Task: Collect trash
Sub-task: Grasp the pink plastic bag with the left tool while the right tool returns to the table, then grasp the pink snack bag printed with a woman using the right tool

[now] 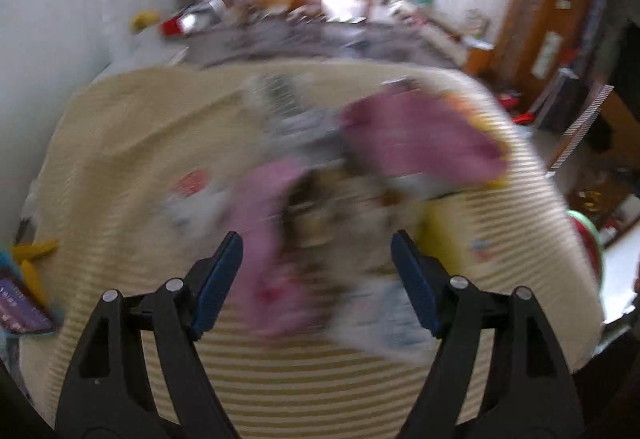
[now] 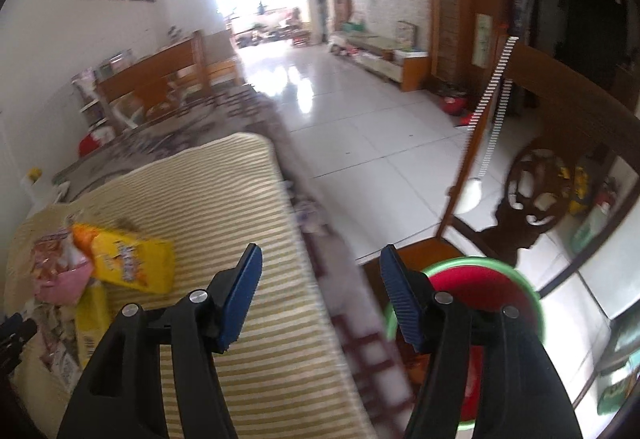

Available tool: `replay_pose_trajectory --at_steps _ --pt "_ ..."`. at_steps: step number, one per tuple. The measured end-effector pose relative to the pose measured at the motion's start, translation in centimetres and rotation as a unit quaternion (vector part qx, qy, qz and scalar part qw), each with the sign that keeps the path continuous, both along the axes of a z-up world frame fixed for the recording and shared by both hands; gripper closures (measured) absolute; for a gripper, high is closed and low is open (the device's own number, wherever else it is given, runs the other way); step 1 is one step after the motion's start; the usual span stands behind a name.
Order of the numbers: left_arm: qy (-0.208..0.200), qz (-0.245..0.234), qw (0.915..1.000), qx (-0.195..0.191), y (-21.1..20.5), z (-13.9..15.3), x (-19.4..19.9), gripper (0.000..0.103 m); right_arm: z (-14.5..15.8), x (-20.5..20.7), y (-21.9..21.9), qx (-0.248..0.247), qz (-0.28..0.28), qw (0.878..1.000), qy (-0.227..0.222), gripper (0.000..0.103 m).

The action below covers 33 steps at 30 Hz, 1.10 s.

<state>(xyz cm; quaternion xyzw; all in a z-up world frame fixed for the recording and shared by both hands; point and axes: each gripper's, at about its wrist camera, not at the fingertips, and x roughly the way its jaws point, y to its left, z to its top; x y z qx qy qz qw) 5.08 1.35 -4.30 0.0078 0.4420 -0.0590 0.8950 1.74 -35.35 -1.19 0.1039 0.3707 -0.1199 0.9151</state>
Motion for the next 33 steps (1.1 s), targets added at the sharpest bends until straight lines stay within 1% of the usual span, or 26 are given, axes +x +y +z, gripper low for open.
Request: replay_pose_trajectory --at_steps 2,4,6,9,10,11,12,14,15,17,21,23,25,27,28,30,33 --pt "0.025 0.017 0.9995 -0.008 1.7 -1.3 0.6 0.033 -0.1 0.8 1.5 0.018 0.027 0.999 -0.004 0.043" --pt "0.051 0.027 0.9979 -0.029 2.9 -2.8 1.3 0.040 -0.1 1.3 2.6 0.031 0.047 0.998 -0.009 0.043" --pt "0.070 0.032 0.9964 -0.036 3.1 -3.9 2.1 0.041 -0.1 1.9 3.8 0.042 0.065 0.997 -0.013 0.043" --pt "0.084 0.044 0.9946 -0.042 3.4 -5.2 2.9 0.041 0.1 2.5 5.0 0.054 0.081 0.995 -0.023 0.043" --pt "0.085 0.049 0.9940 -0.049 3.7 -5.4 2.9 0.044 0.1 2.7 5.4 0.060 0.089 0.994 -0.026 0.043" --pt "0.078 0.053 0.9942 -0.053 3.9 -5.3 2.8 0.054 0.1 3.0 5.9 0.063 0.096 0.993 -0.028 0.043" --pt "0.078 0.053 0.9938 -0.058 4.2 -5.2 2.6 0.071 0.2 3.2 6.4 0.066 0.104 0.992 -0.030 0.043" --pt "0.074 0.054 0.9930 -0.074 4.3 -4.8 2.3 0.081 0.2 3.4 7.2 0.071 0.120 0.990 -0.033 0.043" --pt "0.068 0.054 0.9930 -0.080 4.4 -4.3 1.8 0.087 0.2 3.4 7.5 0.072 0.126 0.989 -0.035 0.043" --pt "0.049 0.055 0.9941 -0.080 4.2 -3.4 0.7 0.088 0.4 3.4 8.6 0.071 0.147 0.986 -0.041 0.043" --pt "0.008 0.049 0.9959 -0.075 4.2 -1.1 -3.5 0.089 0.7 3.4 11.3 0.059 0.200 0.977 -0.039 0.043" --pt "-0.005 0.048 0.9961 -0.074 3.9 -1.0 -5.9 0.089 0.9 3.6 13.0 0.064 0.226 0.971 -0.036 0.043" --pt "0.000 0.047 0.9965 -0.069 3.6 -1.9 -7.1 0.089 1.1 4.1 15.4 0.063 0.262 0.963 -0.031 0.042" --pt "0.016 0.043 0.9961 -0.076 3.5 -2.5 -6.7 0.089 1.3 4.7 17.7 0.044 0.289 0.956 -0.027 0.040" --pt "0.015 0.046 0.9957 -0.080 3.7 -2.5 -6.6 0.089 1.3 5.1 19.4 0.024 0.304 0.952 -0.024 0.038" --pt "0.008 0.050 0.9956 -0.079 4.1 -2.3 -6.0 0.089 1.1 5.9 21.7 -0.005 0.326 0.945 -0.013 0.038" --pt "0.006 0.054 0.9951 -0.083 4.4 -2.2 -6.1 0.089 0.0 7.0 24.2 -0.029 0.345 0.938 0.011 0.038"
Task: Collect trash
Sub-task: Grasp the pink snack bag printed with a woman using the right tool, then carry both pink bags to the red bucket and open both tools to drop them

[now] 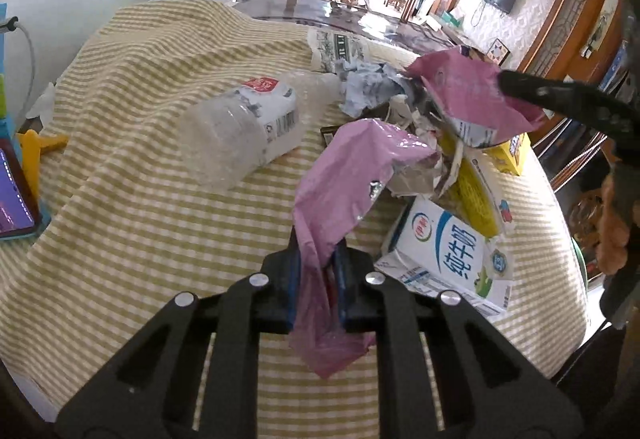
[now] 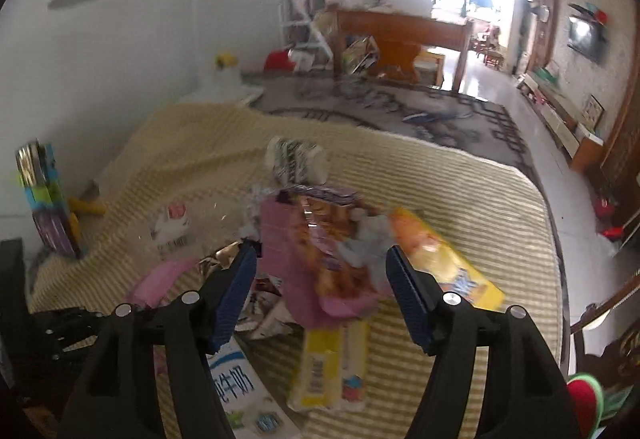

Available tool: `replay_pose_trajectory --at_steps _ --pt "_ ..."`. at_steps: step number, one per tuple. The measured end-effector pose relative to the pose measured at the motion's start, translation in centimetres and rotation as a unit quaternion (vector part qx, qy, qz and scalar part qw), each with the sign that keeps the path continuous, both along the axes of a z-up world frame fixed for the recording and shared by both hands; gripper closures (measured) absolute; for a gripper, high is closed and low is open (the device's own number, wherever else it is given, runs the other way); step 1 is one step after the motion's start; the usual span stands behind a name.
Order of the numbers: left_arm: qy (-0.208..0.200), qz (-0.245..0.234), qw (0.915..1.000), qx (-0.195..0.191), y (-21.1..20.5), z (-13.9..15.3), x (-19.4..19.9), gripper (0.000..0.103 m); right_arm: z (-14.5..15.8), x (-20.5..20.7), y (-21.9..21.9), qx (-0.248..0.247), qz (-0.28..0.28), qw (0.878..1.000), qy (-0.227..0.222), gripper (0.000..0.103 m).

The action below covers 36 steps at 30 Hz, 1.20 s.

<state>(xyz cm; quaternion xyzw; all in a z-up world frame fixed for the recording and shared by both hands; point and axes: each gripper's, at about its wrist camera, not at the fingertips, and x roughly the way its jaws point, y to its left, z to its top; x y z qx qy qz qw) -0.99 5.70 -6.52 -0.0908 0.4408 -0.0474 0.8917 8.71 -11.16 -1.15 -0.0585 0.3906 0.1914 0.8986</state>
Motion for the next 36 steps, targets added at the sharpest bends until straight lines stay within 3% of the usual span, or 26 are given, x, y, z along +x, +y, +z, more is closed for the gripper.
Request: replay_pose_trajectory --at_steps 3,4,7,10,18,25,31,36 --pt "0.000 0.002 1.0000 -0.006 0.1 -0.3 1.0 0.089 -1.3 1.0 1.0 -0.014 0.000 1.000 0.021 0.052" --pt "0.000 0.002 1.0000 -0.008 0.2 -0.3 1.0 0.089 -1.5 0.9 0.9 -0.012 0.000 1.000 0.027 0.067" --pt "0.001 0.003 0.9999 -0.014 0.3 -0.4 1.3 0.088 -1.8 0.8 0.7 -0.001 -0.005 0.999 0.037 0.071" --pt "0.000 0.003 0.9999 -0.016 0.4 -0.4 1.3 0.088 -1.3 0.1 0.5 0.008 -0.004 1.000 0.027 0.084" --pt "-0.004 0.006 0.9999 -0.011 0.4 -0.3 1.3 0.088 1.9 -3.6 -1.5 0.041 0.007 0.999 -0.016 0.085" --pt "-0.025 0.007 0.9996 0.002 0.1 0.2 0.9 0.088 4.3 -7.9 -5.7 0.084 0.000 0.995 -0.050 0.085" --pt "-0.041 0.007 0.9987 0.029 -0.5 0.3 0.8 0.088 3.5 -10.6 -8.5 0.077 -0.023 0.993 -0.082 0.085" --pt "-0.055 0.003 0.9969 0.056 -1.2 0.2 0.7 0.088 1.8 -10.6 -10.9 0.090 -0.062 0.991 -0.074 0.085"
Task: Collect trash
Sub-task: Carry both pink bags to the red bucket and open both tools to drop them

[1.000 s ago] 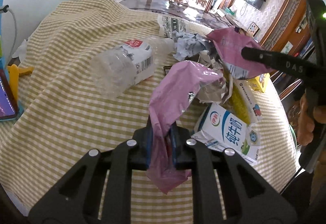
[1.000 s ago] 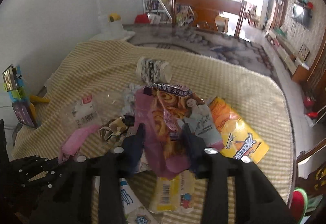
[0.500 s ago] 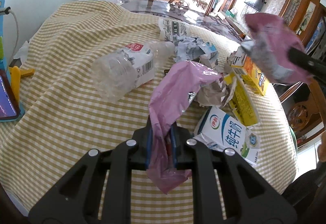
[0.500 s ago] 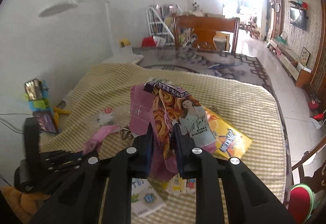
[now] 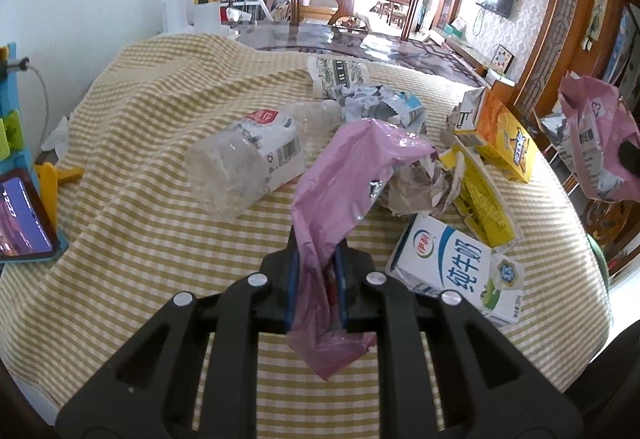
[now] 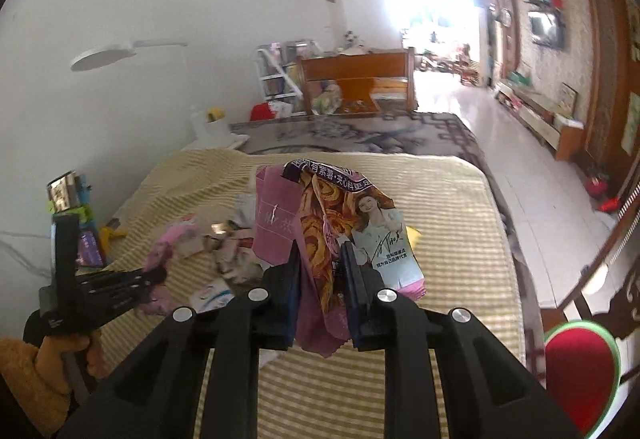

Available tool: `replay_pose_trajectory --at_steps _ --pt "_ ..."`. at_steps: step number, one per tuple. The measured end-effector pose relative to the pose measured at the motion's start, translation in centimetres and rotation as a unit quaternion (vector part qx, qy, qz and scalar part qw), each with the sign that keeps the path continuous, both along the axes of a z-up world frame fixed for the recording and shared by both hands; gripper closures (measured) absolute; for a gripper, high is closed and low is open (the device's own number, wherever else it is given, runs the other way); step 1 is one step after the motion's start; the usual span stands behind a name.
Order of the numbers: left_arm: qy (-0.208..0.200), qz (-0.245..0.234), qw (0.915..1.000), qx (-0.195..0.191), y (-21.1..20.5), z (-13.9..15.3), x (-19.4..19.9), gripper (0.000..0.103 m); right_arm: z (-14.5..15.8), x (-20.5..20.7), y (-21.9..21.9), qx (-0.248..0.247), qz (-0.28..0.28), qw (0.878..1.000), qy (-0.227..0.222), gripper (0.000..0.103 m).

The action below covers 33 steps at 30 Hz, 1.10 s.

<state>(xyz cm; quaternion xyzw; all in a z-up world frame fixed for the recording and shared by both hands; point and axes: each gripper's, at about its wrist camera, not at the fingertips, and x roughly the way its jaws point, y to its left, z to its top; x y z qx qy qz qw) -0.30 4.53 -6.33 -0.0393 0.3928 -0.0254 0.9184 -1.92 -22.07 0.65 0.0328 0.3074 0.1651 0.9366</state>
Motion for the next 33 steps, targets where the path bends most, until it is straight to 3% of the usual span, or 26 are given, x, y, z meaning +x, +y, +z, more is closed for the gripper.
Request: replay_pose_trajectory --at_steps 8,16,23,29,33 --pt "-0.018 -0.014 0.9995 0.022 -1.8 0.8 -0.6 0.088 -0.4 -0.4 -4.6 0.022 -0.078 0.997 0.003 0.085" --pt "-0.025 -0.063 0.9975 -0.021 -6.7 2.5 -2.0 0.088 -0.8 -1.3 -9.5 0.055 -0.142 0.988 0.024 0.085" --pt "-0.040 -0.129 0.9896 -0.049 -12.5 4.8 -2.0 0.088 -1.1 -2.6 -13.3 0.088 -0.189 0.977 0.035 0.085" --pt "-0.033 -0.171 0.9829 -0.060 -17.4 5.0 -1.3 0.088 -1.4 -3.5 -16.5 0.113 -0.229 0.966 0.043 0.085" --pt "-0.027 -0.194 0.9788 -0.060 -20.0 4.9 -0.8 0.088 -1.3 -4.1 -17.6 0.104 -0.253 0.961 0.037 0.084"
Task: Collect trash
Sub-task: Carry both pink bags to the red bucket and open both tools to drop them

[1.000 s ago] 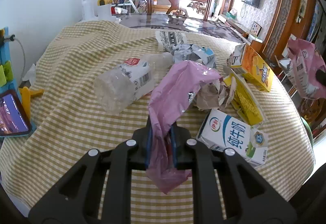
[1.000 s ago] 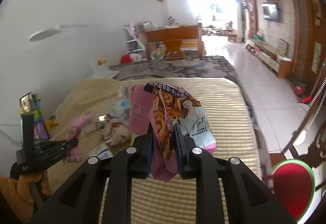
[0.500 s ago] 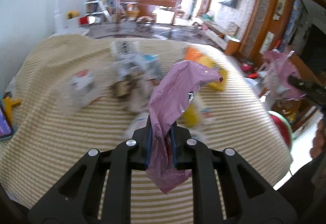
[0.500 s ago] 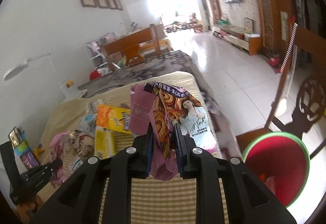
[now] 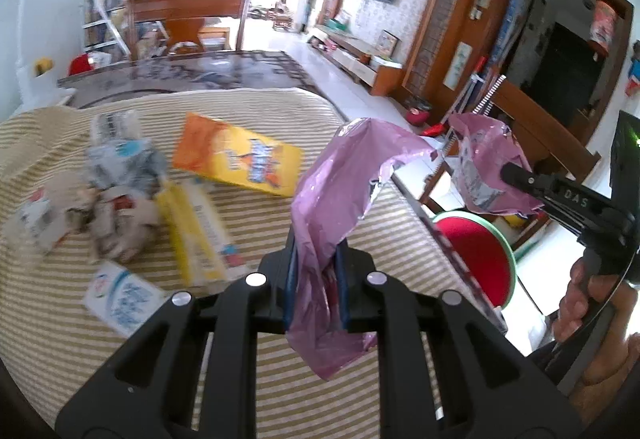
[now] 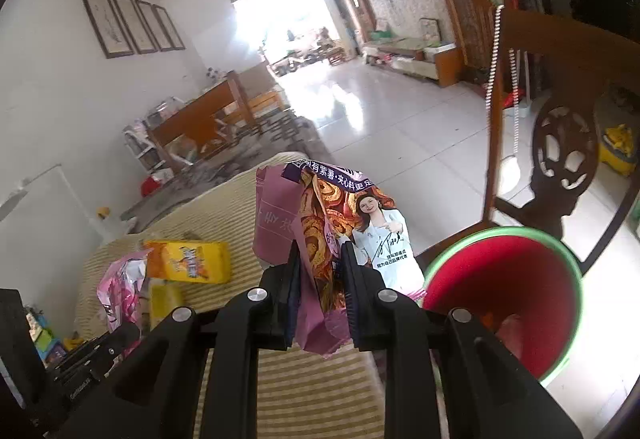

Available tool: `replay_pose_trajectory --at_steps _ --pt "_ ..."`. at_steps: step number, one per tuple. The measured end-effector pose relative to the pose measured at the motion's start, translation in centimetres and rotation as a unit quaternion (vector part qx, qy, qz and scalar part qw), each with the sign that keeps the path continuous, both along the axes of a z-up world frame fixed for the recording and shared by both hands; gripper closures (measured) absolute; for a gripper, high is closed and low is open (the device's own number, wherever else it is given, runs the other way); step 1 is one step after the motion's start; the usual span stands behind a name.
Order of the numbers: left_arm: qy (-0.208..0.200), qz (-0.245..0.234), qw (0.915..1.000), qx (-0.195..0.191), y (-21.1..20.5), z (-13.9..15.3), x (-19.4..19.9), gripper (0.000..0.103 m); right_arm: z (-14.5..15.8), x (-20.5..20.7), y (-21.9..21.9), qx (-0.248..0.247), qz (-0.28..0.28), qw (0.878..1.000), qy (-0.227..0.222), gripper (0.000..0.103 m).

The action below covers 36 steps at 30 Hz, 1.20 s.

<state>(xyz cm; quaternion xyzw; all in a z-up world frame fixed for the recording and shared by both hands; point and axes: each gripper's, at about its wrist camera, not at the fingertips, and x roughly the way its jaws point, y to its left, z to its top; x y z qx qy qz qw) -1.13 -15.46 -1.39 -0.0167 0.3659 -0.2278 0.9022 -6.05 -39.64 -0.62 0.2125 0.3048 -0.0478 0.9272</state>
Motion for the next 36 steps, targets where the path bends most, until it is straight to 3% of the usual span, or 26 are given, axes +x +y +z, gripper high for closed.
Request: replay_pose_trajectory --at_steps 9,16,26,27,29,30,31,32,36 --pt "-0.009 -0.049 0.9987 0.003 -5.5 0.8 1.0 0.088 0.0 -1.2 -3.3 0.013 -0.057 0.998 0.001 0.084" --pt "0.013 -0.098 0.9951 0.004 -10.3 -0.1 1.7 0.088 -0.1 -2.3 -6.6 0.020 -0.120 0.993 0.011 0.084" --pt "0.090 -0.181 0.9793 -0.016 -19.8 -2.6 2.8 0.086 -1.7 -4.4 -10.8 0.059 -0.224 0.972 0.044 0.082" --pt "0.100 -0.194 0.9756 -0.014 -21.0 -3.0 3.0 0.081 -1.7 -4.5 -11.0 0.062 -0.229 0.971 0.045 0.081" --pt "0.114 -0.205 0.9721 -0.008 -22.2 -3.6 3.3 0.057 -2.1 -4.7 -11.6 0.069 -0.240 0.967 0.051 0.080" --pt "0.117 -0.205 0.9717 -0.007 -22.6 -3.8 3.3 0.044 -2.2 -4.8 -11.8 0.069 -0.249 0.964 0.058 0.070" --pt "0.115 -0.207 0.9715 -0.011 -22.8 -3.9 3.2 0.043 -2.2 -4.9 -12.0 0.069 -0.256 0.962 0.060 0.053" --pt "0.115 -0.208 0.9714 -0.012 -22.8 -3.9 3.2 0.043 -2.2 -5.0 -12.1 0.069 -0.262 0.961 0.060 0.045" --pt "0.109 -0.208 0.9719 -0.006 -22.6 -4.1 2.8 0.039 -1.8 -5.4 -12.0 0.063 -0.280 0.956 0.052 0.040"
